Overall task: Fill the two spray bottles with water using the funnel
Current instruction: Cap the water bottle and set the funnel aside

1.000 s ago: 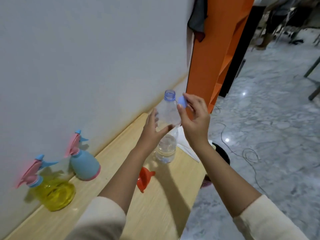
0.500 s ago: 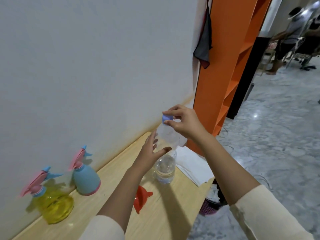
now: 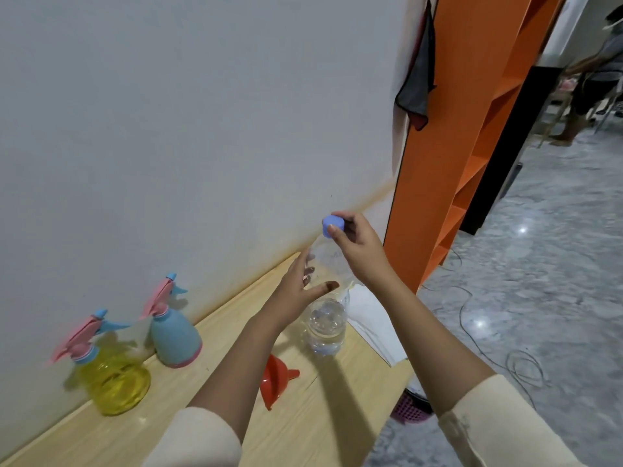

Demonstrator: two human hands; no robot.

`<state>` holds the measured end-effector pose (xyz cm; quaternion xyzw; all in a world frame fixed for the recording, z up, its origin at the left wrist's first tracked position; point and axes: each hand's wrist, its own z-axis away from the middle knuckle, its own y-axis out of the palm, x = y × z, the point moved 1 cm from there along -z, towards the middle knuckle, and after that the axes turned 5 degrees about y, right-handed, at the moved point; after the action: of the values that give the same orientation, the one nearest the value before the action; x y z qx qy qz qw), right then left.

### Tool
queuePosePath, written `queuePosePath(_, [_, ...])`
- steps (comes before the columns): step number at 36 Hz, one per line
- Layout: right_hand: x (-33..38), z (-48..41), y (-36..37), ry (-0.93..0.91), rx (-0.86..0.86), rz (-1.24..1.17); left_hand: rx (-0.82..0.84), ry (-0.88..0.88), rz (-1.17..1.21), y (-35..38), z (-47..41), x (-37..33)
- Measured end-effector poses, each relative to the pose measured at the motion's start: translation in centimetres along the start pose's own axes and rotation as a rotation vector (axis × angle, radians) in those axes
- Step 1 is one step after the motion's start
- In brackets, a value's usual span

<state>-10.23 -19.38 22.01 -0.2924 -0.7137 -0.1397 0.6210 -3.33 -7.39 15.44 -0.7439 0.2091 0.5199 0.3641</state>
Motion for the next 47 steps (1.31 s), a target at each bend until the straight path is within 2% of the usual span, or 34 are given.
queuePosePath(3, [-0.4, 0.0, 0.7, -0.019, -0.064, -0.004, 0.001, -0.013, 0.01, 0.0, 0.2, 0.1])
queuePosePath(6, [-0.3, -0.2, 1.3, -0.041, -0.055, 0.034, 0.008, -0.036, 0.007, -0.3, 0.2, 0.1])
queuePosePath(9, [-0.3, -0.5, 1.3, -0.04, 0.043, 0.061, 0.008, -0.054, 0.002, -0.2, 0.1, -0.2])
queuePosePath(13, [-0.8, -0.5, 0.5, 0.022, 0.236, -0.033, -0.019, -0.056, 0.004, 0.1, 0.3, -0.2])
queuePosePath(15, [-0.8, -0.5, 0.3, -0.013, 0.216, -0.049, -0.031, -0.048, 0.006, 0.2, 0.4, -0.3])
queuePosePath(24, [-0.7, -0.7, 1.1, -0.075, -0.073, -0.103, -0.061, -0.022, -0.009, 1.2, 0.4, -0.5])
queuePosePath(26, [-0.5, -0.6, 0.9, -0.069, -0.061, -0.09, -0.06, -0.018, -0.007, 1.4, 0.4, -0.7])
queuePosePath(30, [-0.6, -0.9, 0.0, -0.066, 0.099, -0.134, -0.055, -0.035, 0.003, 1.5, -0.2, -0.8])
queuePosePath(33, [-1.0, -0.4, 0.1, -0.095, 0.106, -0.077, -0.044, -0.05, -0.017, 1.4, 0.6, -0.7])
queuePosePath(34, [-2.2, 0.0, 0.2, -0.068, 0.154, -0.089, -0.079, -0.098, -0.026, 2.3, 1.4, 0.1])
queuePosePath(36, [-2.9, 0.5, 0.7, -0.056, 0.098, -0.047, -0.136, -0.131, -0.028, 2.7, 2.4, 0.6])
queuePosePath(40, [-2.4, 0.4, 1.3, -0.076, 0.013, -0.056, -0.145, -0.128, -0.058, 2.3, 2.4, 0.7])
queuePosePath(47, [-2.7, 0.6, 0.4, -0.137, 0.081, -0.005, -0.151, -0.151, -0.223, 1.4, 2.7, 1.2])
